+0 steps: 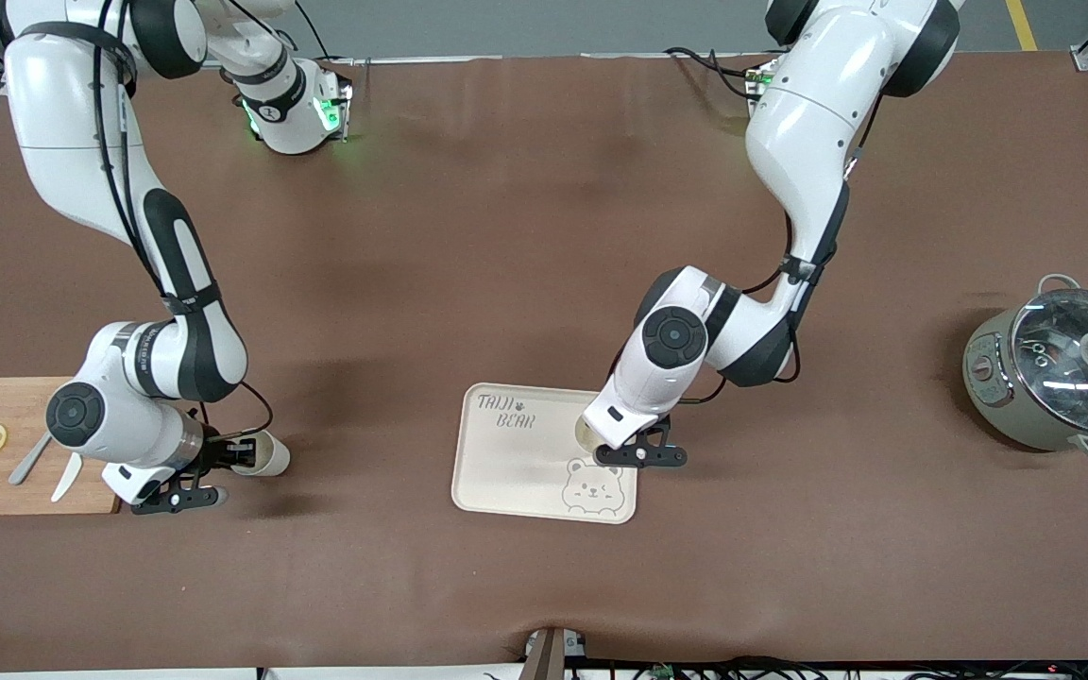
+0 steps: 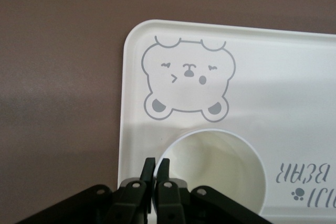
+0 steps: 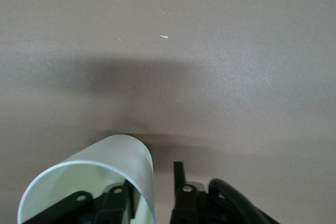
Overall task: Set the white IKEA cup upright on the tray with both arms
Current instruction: 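Lower the cup onto the tray while the right gripper grasps the other cup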
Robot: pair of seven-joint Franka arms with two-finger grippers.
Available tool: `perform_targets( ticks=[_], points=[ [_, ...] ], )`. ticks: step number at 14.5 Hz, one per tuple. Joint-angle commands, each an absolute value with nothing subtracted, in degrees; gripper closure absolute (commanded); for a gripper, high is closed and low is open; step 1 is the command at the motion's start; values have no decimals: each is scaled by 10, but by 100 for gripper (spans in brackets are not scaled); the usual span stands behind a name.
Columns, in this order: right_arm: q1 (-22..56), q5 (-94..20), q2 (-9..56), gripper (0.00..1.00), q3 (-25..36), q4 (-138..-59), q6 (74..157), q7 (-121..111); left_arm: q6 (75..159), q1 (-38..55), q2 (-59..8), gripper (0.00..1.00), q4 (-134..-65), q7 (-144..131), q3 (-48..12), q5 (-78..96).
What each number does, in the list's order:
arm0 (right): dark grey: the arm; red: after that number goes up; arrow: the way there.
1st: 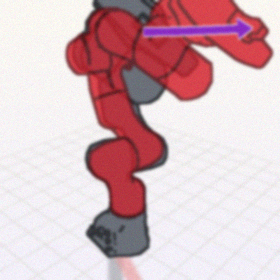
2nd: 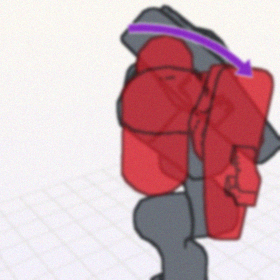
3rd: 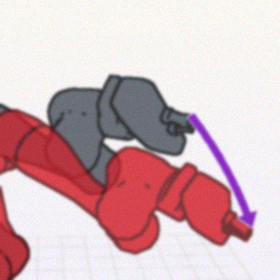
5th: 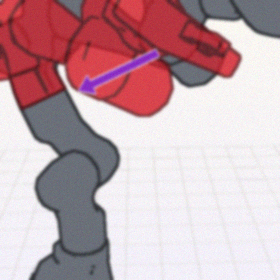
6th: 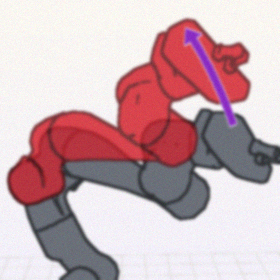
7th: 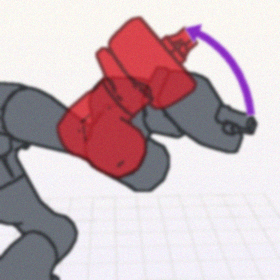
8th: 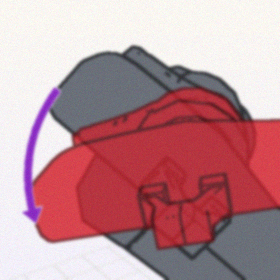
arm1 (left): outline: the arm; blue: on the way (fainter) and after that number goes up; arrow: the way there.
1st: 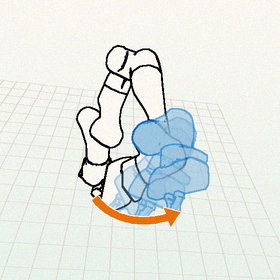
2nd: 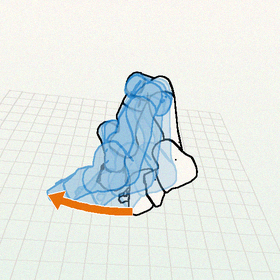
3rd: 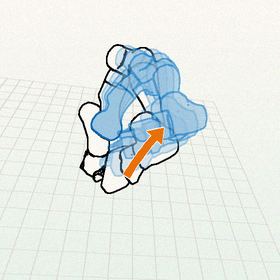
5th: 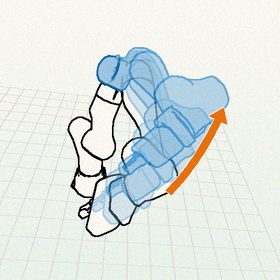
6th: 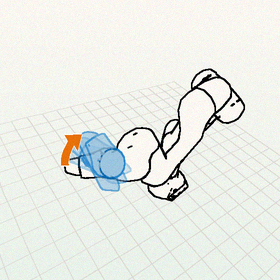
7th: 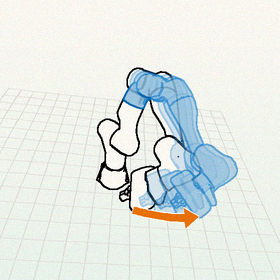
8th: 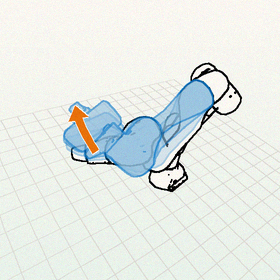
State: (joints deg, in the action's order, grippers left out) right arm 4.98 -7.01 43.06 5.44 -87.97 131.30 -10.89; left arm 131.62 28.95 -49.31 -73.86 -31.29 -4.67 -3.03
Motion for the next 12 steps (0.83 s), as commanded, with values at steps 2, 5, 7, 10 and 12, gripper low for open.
perform_targets(
  ticks=[2, 5, 7, 10, 12],
  points=[
    [49, -80, 439, 96, 53, -867, 1314, -120, 1317, 294, -501, 100, -727, -315, -41, -33],
    [49, -81, 439, 100, 52, -867, 1313, -118, 1317, 294, -501, 100, -727, -309, -41, -33],
    [49, -81, 439, 100, 52, -864, 1310, -116, 1317, 294, -501, 100, -727, -308, -41, -34],
    [49, -82, 438, 100, 48, -860, 1306, -113, 1317, 294, -501, 93, -728, -308, -41, -35],
    [45, -90, 435, 100, 32, -860, 1301, -106, 1317, 294, -501, 93, -728, -308, -41, -35]
  ],
)
